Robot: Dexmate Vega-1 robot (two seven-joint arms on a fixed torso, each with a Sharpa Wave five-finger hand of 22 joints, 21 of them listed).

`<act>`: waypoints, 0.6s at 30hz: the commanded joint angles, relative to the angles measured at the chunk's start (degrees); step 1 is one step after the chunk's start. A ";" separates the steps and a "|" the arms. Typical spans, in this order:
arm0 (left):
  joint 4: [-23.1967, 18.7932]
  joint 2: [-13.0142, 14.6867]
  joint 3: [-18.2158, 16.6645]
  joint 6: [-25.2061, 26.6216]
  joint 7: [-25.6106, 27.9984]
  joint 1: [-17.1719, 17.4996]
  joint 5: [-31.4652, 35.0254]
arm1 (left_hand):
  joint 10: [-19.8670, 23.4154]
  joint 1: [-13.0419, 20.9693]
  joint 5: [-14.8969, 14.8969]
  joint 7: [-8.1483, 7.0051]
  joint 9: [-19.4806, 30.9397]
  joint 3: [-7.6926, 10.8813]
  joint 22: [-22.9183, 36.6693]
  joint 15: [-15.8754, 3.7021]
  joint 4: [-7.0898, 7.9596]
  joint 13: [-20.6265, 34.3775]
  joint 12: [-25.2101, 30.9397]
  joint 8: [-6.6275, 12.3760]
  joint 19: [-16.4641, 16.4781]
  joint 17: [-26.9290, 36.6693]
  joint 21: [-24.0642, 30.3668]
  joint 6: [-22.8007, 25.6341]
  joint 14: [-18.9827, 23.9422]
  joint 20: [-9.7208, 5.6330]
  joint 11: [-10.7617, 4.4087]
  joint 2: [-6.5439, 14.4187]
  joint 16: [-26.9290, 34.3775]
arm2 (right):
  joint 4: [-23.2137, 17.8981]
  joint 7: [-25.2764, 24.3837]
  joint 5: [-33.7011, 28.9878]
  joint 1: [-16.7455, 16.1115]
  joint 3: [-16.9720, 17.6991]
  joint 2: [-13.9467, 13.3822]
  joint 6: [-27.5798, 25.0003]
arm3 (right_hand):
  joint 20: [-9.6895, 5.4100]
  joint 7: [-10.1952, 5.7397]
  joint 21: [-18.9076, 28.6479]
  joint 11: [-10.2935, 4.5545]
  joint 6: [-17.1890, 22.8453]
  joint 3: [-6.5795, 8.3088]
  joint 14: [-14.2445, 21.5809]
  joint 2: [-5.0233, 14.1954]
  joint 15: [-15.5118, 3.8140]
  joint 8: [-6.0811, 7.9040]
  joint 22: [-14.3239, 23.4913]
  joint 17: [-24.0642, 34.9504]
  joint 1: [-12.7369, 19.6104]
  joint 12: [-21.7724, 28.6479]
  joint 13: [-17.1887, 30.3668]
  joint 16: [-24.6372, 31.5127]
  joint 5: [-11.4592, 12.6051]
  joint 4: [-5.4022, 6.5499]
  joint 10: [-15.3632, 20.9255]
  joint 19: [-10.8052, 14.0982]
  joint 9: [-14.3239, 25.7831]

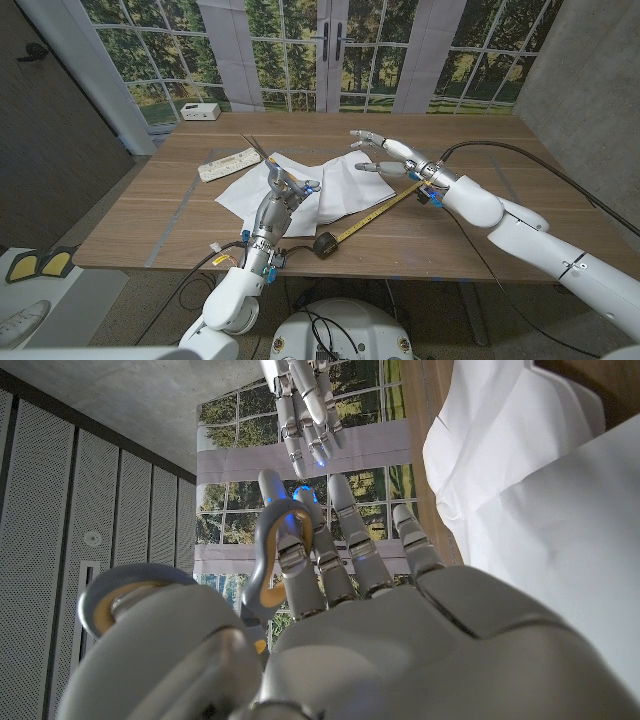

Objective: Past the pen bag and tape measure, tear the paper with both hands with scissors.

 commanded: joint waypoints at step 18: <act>-6.75 3.17 -0.75 3.19 2.38 6.94 2.01 | -0.52 0.44 -0.02 4.23 0.25 0.02 0.15 -2.28 0.56 0.18 0.52 -0.37 -0.70 -0.09 -0.17 -4.71 -0.67 0.04 0.06 1.12 0.29 | 0.86 1.62 -15.64 5.97 -6.27 2.99 1.27 | -0.15 0.00 -0.46 -0.08 -6.66 0.21 -1.97 -0.42 -9.34 -0.51 0.16 -0.45 0.20 -1.54 -2.05 -0.93 0.07 0.54 -3.96 -1.67 -0.02</act>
